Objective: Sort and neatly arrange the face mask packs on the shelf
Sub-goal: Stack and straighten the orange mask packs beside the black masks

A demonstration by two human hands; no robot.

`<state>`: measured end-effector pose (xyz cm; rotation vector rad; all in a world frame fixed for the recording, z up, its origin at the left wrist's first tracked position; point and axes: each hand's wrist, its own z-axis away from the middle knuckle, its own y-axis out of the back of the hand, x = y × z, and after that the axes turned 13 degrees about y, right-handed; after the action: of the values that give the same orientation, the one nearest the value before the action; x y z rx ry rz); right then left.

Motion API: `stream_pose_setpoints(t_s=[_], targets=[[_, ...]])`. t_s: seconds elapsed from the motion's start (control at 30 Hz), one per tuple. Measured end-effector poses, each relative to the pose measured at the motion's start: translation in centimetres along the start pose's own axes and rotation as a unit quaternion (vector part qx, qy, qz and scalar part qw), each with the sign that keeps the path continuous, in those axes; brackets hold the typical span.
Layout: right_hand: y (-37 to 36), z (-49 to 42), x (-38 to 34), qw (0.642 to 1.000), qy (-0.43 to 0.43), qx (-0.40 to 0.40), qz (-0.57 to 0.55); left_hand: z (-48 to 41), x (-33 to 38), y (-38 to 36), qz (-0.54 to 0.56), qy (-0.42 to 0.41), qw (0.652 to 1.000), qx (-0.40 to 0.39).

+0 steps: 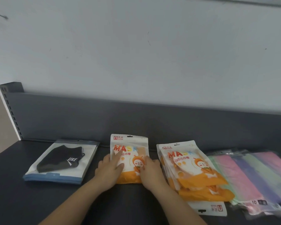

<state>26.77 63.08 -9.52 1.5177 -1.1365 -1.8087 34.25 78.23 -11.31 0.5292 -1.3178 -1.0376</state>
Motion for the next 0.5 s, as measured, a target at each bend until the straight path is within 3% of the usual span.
stream_pose_setpoints(t_s=[0.17,0.23,0.37,0.5], targets=[[0.4,0.0,-0.3,1.0,0.003,-0.018,0.018,-0.1,0.3,0.5,0.014,0.008,1.0,-0.015],[0.9,0.4,-0.2,1.0,0.01,-0.015,0.012,0.1,1.1,0.9,0.03,0.016,0.999,0.023],[3.7,1.4,-0.1,0.999,0.033,0.03,0.014,1.1,4.0,1.5,0.057,-0.028,0.992,0.106],[8.1,2.4,1.6,0.994,0.06,0.092,-0.002,1.9,7.0,1.1,0.074,-0.078,0.99,0.091]])
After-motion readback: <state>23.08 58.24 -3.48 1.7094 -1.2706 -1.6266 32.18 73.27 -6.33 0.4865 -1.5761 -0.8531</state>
